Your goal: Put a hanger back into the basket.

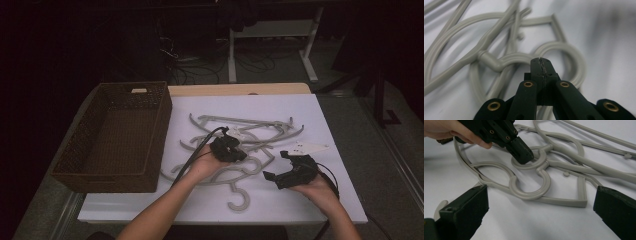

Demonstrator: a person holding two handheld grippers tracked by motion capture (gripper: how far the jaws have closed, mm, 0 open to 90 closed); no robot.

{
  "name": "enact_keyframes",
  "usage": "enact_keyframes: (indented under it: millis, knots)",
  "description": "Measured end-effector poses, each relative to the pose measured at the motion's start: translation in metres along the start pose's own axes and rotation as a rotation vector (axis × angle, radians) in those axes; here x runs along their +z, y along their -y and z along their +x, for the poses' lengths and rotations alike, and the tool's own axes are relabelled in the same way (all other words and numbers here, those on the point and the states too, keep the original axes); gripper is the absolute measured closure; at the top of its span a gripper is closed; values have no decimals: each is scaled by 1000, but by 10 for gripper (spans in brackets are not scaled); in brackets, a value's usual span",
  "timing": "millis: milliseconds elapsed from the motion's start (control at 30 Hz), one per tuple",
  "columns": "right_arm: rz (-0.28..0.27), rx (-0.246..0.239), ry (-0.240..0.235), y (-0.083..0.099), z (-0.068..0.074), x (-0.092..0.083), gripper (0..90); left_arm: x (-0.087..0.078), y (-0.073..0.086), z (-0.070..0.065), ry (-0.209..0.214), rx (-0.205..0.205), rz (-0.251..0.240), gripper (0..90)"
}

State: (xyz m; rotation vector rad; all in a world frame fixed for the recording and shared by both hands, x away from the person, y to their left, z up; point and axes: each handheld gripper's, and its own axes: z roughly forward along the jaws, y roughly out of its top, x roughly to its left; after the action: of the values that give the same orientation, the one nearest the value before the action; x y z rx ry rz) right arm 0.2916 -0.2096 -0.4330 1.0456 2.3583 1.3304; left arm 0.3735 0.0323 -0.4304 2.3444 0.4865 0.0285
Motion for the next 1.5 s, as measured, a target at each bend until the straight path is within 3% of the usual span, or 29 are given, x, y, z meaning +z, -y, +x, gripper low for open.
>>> enact_keyframes:
  millis: [200,333,600,833,900,1000,1200,1500]
  knots:
    - [-1,-3,0,0,0,0,0,17,-5,-13,29,28,10,900]
    - [-8,5,0,0,0,-1,0,8,-9,-11,19,40,-18,894]
    - [-7,2,-3,1,0,-1,0,-38,-16,32,-85,54,-38,718]
    - [-6,3,-7,1,0,-1,0,-55,-7,70,-168,25,-39,626]
    - [-6,4,-9,1,0,-1,0,-53,-2,78,-164,11,-44,606]
    - [-4,4,-11,1,0,0,0,-48,5,84,-173,25,-20,571]
    - [0,3,-16,2,-1,0,0,-34,12,88,-184,90,18,502]
    - [6,5,-18,2,-1,1,0,-15,14,86,-220,168,79,511]
